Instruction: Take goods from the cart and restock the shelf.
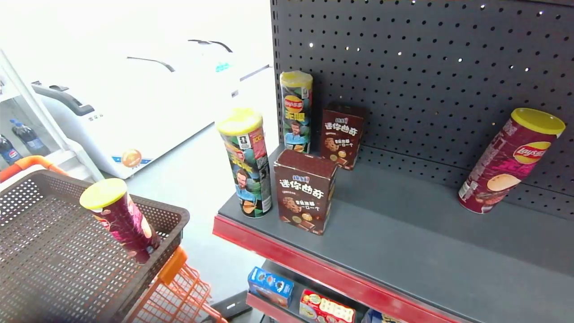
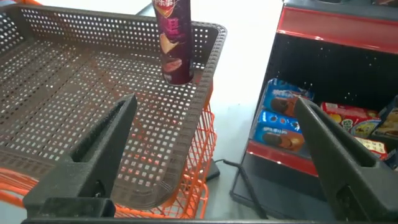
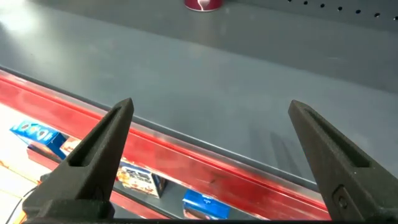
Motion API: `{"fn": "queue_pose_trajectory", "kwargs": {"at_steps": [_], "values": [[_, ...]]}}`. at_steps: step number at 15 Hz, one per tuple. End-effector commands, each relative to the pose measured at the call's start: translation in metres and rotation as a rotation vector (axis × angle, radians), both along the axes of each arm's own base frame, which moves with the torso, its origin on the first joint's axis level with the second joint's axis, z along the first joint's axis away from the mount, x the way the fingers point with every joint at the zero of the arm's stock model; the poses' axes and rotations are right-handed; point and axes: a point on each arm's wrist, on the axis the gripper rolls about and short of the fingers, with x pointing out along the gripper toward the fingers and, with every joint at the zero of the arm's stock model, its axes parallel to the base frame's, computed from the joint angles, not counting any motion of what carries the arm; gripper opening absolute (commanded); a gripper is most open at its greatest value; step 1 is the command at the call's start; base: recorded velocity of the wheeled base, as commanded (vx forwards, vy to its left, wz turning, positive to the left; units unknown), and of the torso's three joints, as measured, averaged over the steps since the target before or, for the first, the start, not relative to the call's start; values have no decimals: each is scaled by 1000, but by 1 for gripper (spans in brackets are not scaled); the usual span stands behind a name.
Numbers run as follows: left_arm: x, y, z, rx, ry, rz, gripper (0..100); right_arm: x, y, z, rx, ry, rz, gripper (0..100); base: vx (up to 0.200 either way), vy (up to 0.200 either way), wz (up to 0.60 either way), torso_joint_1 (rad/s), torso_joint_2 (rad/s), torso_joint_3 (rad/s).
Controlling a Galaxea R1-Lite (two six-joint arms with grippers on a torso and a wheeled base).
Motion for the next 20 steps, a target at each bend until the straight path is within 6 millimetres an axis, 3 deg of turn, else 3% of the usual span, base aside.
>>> {"fn": "queue_pose_trajectory", "kwargs": {"at_steps": [1,7,9,10,11,14,16,20], "values": [[0,0,0,0,1,-1,100,0,0,0,0,-1,0,100,0,0,0,0,0,0],[-2,0,7,0,-16,-7,100,0,0,0,-1,-1,0,100,0,0,0,0,0,0],[7,0,61,26,49,-2,100,0,0,0,0,-1,0,100,0,0,0,0,0,0],[13,1,73,24,77,24,100,0,0,0,0,-1,0,100,0,0,0,0,0,0],[33,1,99,28,131,49,100,0,0,0,0,-1,0,100,0,0,0,0,0,0],[77,1,121,21,205,54,100,0,0,0,0,-1,0,100,0,0,0,0,0,0],[108,1,122,32,252,76,100,0,0,0,0,-1,0,100,0,0,0,0,0,0],[170,2,102,53,333,161,100,0,0,0,0,-1,0,100,0,0,0,0,0,0]]}}
